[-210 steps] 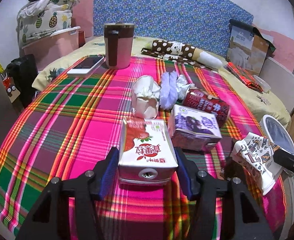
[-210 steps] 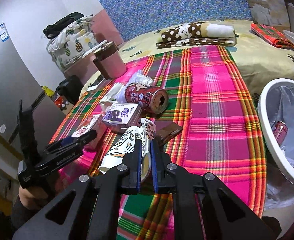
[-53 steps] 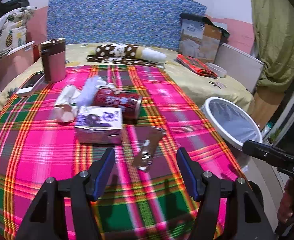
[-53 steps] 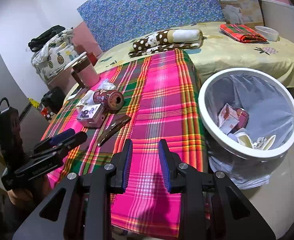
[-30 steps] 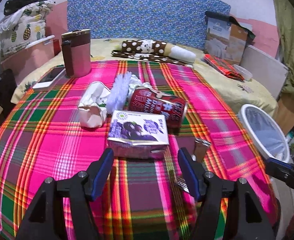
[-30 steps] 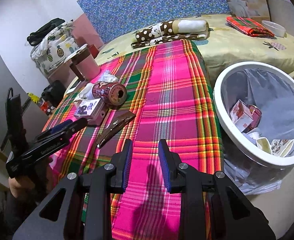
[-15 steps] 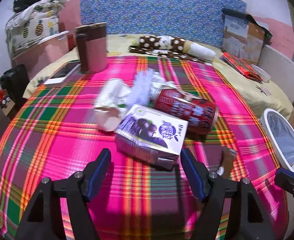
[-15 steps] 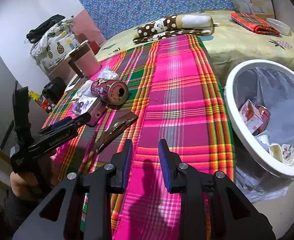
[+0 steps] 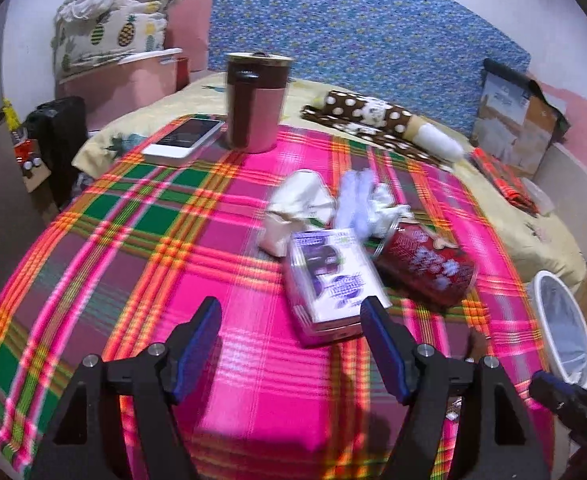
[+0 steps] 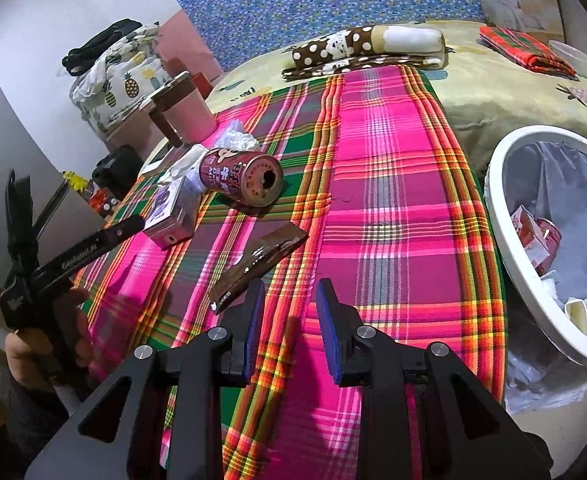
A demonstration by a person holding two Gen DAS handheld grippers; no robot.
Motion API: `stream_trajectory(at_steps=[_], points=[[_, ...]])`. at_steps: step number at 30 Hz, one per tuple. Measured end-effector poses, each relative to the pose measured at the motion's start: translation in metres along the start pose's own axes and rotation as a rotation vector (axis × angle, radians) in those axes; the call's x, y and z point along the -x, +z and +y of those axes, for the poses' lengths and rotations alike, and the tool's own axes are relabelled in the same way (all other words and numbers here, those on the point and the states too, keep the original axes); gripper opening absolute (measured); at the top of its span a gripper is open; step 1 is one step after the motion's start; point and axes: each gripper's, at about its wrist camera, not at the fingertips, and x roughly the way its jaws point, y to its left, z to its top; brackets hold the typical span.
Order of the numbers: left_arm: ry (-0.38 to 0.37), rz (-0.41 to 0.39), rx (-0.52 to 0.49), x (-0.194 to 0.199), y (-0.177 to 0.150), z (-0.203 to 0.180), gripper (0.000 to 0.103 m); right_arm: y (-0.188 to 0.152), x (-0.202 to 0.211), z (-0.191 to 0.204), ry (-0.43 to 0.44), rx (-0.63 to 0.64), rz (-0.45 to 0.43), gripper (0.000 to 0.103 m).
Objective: Collect trash
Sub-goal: 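Grasp the purple grape carton with the left tool while the right tool grasps the brown wrapper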
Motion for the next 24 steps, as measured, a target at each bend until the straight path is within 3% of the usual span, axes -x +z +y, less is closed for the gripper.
stream_trajectory(at_steps=[6, 13, 17, 24], points=[[-0.032, 0.033, -0.005, -0.024, 0.01, -0.02, 0.074, 0.002, -0.001, -0.002, -0.009, -0.007, -0.002, 0.029], [-0.013, 0.088, 0.006, -0.044, 0.01, -0.021, 0.073, 0.002, -0.006, -0.002, -0.006, -0.012, 0.009, 0.029], [-0.007, 0.11, 0.009, -0.044, 0.004, -0.011, 0.058, 0.004, -0.011, 0.003, 0.004, -0.008, 0.022, 0.029], [-0.019, 0.09, -0.005, -0.027, -0.006, 0.004, 0.057, 0.008, -0.029, 0.022, 0.021, -0.001, 0.057, 0.029]])
